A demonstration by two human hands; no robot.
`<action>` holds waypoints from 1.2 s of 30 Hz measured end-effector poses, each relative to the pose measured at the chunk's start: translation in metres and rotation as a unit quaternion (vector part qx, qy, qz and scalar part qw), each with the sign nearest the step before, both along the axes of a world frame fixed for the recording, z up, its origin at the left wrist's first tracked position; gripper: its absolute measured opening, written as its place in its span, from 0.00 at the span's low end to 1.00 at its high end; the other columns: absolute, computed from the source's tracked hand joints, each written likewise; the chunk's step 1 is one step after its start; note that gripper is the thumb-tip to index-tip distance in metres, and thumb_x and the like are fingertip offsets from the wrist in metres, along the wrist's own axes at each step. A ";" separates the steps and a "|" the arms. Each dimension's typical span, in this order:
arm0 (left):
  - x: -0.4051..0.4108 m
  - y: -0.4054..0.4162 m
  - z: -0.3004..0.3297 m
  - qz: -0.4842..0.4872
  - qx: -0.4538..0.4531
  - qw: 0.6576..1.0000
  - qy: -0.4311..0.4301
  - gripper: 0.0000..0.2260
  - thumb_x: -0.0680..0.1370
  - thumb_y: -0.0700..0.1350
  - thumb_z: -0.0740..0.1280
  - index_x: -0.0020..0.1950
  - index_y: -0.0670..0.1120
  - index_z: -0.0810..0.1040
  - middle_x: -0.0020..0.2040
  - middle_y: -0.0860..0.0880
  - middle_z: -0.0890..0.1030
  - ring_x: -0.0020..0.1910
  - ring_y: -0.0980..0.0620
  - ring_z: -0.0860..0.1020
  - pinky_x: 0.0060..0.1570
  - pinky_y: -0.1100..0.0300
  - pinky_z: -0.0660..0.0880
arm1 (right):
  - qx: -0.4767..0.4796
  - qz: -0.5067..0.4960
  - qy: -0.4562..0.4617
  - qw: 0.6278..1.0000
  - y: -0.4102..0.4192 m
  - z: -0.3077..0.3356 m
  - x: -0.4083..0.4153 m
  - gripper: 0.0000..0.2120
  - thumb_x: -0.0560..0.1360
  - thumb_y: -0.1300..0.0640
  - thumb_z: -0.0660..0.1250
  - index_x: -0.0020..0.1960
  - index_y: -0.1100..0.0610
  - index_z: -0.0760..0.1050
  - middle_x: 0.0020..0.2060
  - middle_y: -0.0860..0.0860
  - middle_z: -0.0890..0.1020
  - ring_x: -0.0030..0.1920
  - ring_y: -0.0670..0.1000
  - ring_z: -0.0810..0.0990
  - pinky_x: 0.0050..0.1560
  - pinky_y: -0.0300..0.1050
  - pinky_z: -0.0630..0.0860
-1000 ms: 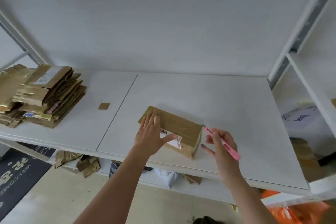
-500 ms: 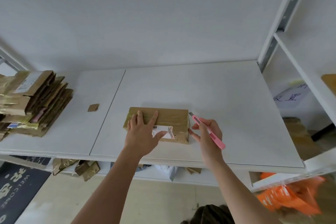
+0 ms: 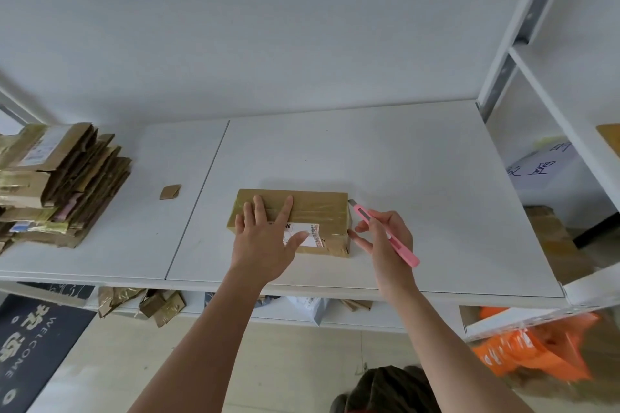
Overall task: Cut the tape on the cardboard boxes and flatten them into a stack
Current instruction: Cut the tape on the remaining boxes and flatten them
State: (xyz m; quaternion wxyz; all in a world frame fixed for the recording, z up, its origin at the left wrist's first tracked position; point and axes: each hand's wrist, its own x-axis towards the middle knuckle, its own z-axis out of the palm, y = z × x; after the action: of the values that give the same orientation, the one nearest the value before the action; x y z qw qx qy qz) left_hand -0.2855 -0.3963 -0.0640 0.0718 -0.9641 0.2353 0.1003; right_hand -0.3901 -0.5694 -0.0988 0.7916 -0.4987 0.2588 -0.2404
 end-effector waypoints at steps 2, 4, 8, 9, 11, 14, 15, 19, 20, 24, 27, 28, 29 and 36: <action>0.000 -0.001 0.000 0.000 0.003 1.000 -0.003 0.36 0.74 0.70 0.38 0.80 0.58 0.39 0.79 0.36 0.45 0.78 0.36 0.46 0.77 0.43 0.48 | -0.008 0.009 -0.004 1.000 -0.001 0.001 -0.001 0.07 0.80 0.70 0.59 0.45 0.64 0.71 0.35 0.57 0.77 0.48 0.48 0.84 0.51 0.53 0.83; 0.001 -0.002 0.000 0.000 0.005 1.000 -0.004 0.36 0.74 0.70 0.39 0.80 0.58 0.39 0.79 0.36 0.45 0.78 0.36 0.46 0.77 0.43 0.48 | -0.017 0.013 -0.006 1.000 -0.001 0.002 -0.002 0.07 0.80 0.70 0.59 0.44 0.64 0.71 0.36 0.58 0.77 0.45 0.48 0.84 0.51 0.54 0.83; 0.001 -0.001 -0.001 0.002 0.007 1.000 -0.001 0.34 0.77 0.69 0.42 0.80 0.59 0.39 0.79 0.36 0.45 0.78 0.36 0.46 0.77 0.43 0.48 | -0.032 0.023 -0.007 0.999 0.000 -0.001 -0.008 0.07 0.80 0.70 0.60 0.44 0.64 0.71 0.36 0.59 0.76 0.46 0.49 0.83 0.52 0.55 0.82; 0.001 -0.001 -0.001 0.001 0.007 1.000 -0.003 0.33 0.77 0.68 0.42 0.80 0.59 0.39 0.79 0.36 0.45 0.78 0.36 0.46 0.77 0.43 0.48 | -0.037 0.024 -0.007 0.999 0.000 -0.002 -0.009 0.07 0.80 0.69 0.60 0.44 0.64 0.71 0.36 0.59 0.76 0.47 0.49 0.83 0.52 0.55 0.82; 0.002 -0.002 0.000 0.001 0.007 1.000 -0.004 0.33 0.77 0.68 0.42 0.80 0.58 0.40 0.79 0.36 0.45 0.78 0.36 0.46 0.77 0.43 0.49 | -0.051 0.027 -0.005 0.998 0.001 -0.005 -0.014 0.07 0.80 0.69 0.60 0.44 0.64 0.71 0.36 0.59 0.77 0.51 0.51 0.83 0.52 0.55 0.82; 0.004 -0.003 0.000 0.007 0.012 1.000 -0.003 0.34 0.77 0.69 0.42 0.80 0.59 0.40 0.79 0.36 0.46 0.78 0.36 0.47 0.77 0.43 0.49 | -0.068 0.038 -0.005 0.997 0.004 -0.010 -0.023 0.06 0.80 0.69 0.61 0.44 0.65 0.71 0.36 0.58 0.78 0.55 0.53 0.83 0.52 0.54 0.82; 0.004 -0.003 0.000 0.008 0.014 1.000 -0.003 0.33 0.77 0.69 0.43 0.80 0.59 0.40 0.79 0.36 0.46 0.78 0.36 0.47 0.77 0.43 0.49 | -0.071 0.042 -0.007 0.997 0.005 -0.011 -0.026 0.06 0.80 0.69 0.61 0.44 0.65 0.71 0.36 0.57 0.79 0.55 0.53 0.83 0.53 0.55 0.82; 0.004 -0.002 0.000 0.009 0.005 1.000 -0.003 0.33 0.78 0.69 0.45 0.80 0.59 0.41 0.79 0.37 0.46 0.78 0.37 0.48 0.77 0.43 0.50 | -0.083 0.055 -0.008 0.995 0.006 -0.011 -0.029 0.06 0.80 0.70 0.61 0.44 0.66 0.71 0.36 0.53 0.80 0.50 0.52 0.83 0.54 0.53 0.82; 0.005 -0.002 0.000 0.012 0.001 1.000 -0.002 0.33 0.78 0.69 0.45 0.80 0.59 0.41 0.79 0.37 0.47 0.78 0.37 0.48 0.77 0.43 0.50 | -0.088 0.062 -0.007 0.994 0.005 -0.011 -0.031 0.06 0.80 0.70 0.61 0.44 0.66 0.71 0.36 0.53 0.80 0.50 0.52 0.83 0.54 0.53 0.82; 0.003 -0.009 0.005 0.052 -0.011 0.999 0.004 0.34 0.77 0.70 0.49 0.80 0.60 0.46 0.78 0.37 0.53 0.76 0.38 0.56 0.74 0.45 0.60 | -0.093 0.076 0.025 0.992 -0.002 -0.014 -0.047 0.06 0.79 0.71 0.62 0.44 0.65 0.74 0.38 0.56 0.81 0.46 0.54 0.83 0.52 0.57 0.82; 0.010 -0.018 0.025 0.074 -0.022 0.997 0.016 0.35 0.75 0.72 0.57 0.78 0.61 0.56 0.72 0.43 0.63 0.67 0.42 0.69 0.60 0.49 0.73 | -0.058 0.041 0.033 0.997 0.000 -0.014 -0.047 0.04 0.80 0.70 0.61 0.47 0.65 0.72 0.40 0.60 0.79 0.44 0.51 0.83 0.52 0.62 0.82; 0.015 -0.018 0.032 0.074 -0.033 0.996 0.029 0.34 0.73 0.72 0.59 0.77 0.62 0.59 0.71 0.45 0.64 0.67 0.42 0.70 0.59 0.50 0.73 | -0.052 0.032 0.028 0.998 0.001 -0.012 -0.044 0.03 0.80 0.68 0.61 0.48 0.65 0.71 0.43 0.60 0.80 0.44 0.49 0.83 0.52 0.62 0.82; 0.019 -0.016 0.037 0.074 -0.054 0.995 0.048 0.34 0.73 0.72 0.62 0.76 0.62 0.61 0.71 0.46 0.63 0.69 0.43 0.67 0.62 0.49 0.70 | -0.052 0.027 0.023 0.998 0.003 -0.010 -0.040 0.02 0.80 0.67 0.61 0.49 0.64 0.71 0.46 0.60 0.80 0.45 0.49 0.83 0.52 0.61 0.82; 0.036 0.003 0.029 0.070 -0.117 0.986 0.093 0.31 0.73 0.69 0.64 0.73 0.64 0.62 0.75 0.44 0.61 0.77 0.40 0.54 0.76 0.40 0.43 | -0.072 0.032 0.010 0.997 0.021 -0.001 -0.011 0.01 0.82 0.62 0.60 0.52 0.58 0.69 0.61 0.53 0.78 0.51 0.54 0.85 0.53 0.56 0.82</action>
State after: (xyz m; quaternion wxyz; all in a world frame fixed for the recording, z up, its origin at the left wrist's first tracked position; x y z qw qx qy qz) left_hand -0.2496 -0.3931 -0.0353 -0.0708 -0.9663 0.1833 0.1660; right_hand -0.4006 -0.5487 -0.1001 0.7584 -0.5644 0.2328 -0.2281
